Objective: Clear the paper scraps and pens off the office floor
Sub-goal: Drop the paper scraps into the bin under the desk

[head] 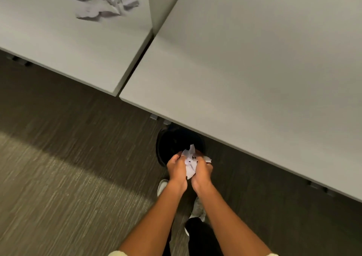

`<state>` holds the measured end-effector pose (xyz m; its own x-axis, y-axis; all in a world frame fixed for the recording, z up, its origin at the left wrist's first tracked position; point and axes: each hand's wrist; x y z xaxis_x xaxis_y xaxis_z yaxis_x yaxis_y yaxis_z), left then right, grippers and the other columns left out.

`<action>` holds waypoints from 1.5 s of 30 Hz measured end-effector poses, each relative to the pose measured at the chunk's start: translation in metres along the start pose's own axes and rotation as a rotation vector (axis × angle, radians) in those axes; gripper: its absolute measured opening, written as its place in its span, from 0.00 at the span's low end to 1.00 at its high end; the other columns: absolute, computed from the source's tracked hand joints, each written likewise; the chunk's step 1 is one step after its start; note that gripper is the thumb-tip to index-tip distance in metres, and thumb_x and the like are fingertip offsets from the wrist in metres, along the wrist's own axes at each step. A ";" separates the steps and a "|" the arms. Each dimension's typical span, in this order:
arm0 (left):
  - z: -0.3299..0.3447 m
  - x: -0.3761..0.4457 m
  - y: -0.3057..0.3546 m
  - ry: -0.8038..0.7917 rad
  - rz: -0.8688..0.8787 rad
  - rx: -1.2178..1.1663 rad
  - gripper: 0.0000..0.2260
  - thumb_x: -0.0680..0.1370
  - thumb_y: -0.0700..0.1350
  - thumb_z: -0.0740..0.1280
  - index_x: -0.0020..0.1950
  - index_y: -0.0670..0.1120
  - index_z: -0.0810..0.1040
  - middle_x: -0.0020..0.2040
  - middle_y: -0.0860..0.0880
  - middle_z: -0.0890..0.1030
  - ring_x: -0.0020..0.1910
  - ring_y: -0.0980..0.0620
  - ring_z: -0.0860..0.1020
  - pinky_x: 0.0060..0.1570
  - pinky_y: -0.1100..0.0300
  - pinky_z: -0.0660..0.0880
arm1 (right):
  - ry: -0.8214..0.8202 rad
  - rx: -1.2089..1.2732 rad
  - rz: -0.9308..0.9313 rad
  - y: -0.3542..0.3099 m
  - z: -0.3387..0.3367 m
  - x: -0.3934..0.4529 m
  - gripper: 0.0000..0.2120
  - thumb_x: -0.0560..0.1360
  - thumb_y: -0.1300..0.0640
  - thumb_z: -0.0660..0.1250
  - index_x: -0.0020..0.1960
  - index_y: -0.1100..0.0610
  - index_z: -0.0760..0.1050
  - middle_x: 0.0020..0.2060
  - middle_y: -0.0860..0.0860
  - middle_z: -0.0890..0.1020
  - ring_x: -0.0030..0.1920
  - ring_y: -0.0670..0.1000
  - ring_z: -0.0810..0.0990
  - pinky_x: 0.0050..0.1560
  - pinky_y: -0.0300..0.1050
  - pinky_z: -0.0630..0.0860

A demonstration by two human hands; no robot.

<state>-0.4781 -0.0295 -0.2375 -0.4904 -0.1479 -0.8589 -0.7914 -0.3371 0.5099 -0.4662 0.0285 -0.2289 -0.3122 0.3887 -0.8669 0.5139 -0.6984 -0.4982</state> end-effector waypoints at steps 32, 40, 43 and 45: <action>0.003 0.045 0.034 -0.285 -0.062 -0.126 0.28 0.78 0.63 0.58 0.72 0.47 0.71 0.68 0.43 0.76 0.68 0.45 0.74 0.73 0.47 0.65 | -0.145 0.070 0.002 -0.014 0.024 0.040 0.11 0.78 0.60 0.64 0.57 0.48 0.74 0.51 0.47 0.79 0.52 0.47 0.77 0.48 0.41 0.74; 0.011 0.025 0.036 -0.262 -0.012 0.026 0.29 0.76 0.64 0.61 0.71 0.49 0.72 0.66 0.45 0.77 0.66 0.46 0.74 0.71 0.45 0.68 | -0.096 0.153 0.004 -0.024 -0.003 0.026 0.21 0.78 0.64 0.63 0.71 0.59 0.70 0.64 0.58 0.77 0.67 0.58 0.74 0.70 0.53 0.69; 0.014 0.011 0.029 -0.267 0.042 0.162 0.26 0.75 0.63 0.62 0.68 0.50 0.74 0.67 0.47 0.77 0.65 0.48 0.74 0.71 0.46 0.66 | -0.069 0.194 -0.004 -0.027 -0.020 0.019 0.14 0.78 0.66 0.61 0.63 0.61 0.74 0.55 0.58 0.80 0.57 0.56 0.78 0.63 0.51 0.72; 0.017 0.000 0.023 -0.292 0.053 0.250 0.28 0.76 0.62 0.61 0.71 0.49 0.71 0.69 0.48 0.75 0.68 0.49 0.71 0.73 0.46 0.63 | -0.063 0.231 -0.009 -0.028 -0.035 0.014 0.09 0.79 0.66 0.60 0.57 0.61 0.75 0.51 0.57 0.80 0.54 0.55 0.79 0.63 0.52 0.73</action>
<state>-0.5021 -0.0212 -0.2249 -0.5878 0.1236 -0.7995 -0.8090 -0.0932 0.5804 -0.4571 0.0746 -0.2272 -0.3686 0.3626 -0.8559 0.3166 -0.8168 -0.4824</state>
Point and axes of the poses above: each hand's wrist, its own x-axis towards the middle knuckle, its own z-axis out of the palm, y = z × x
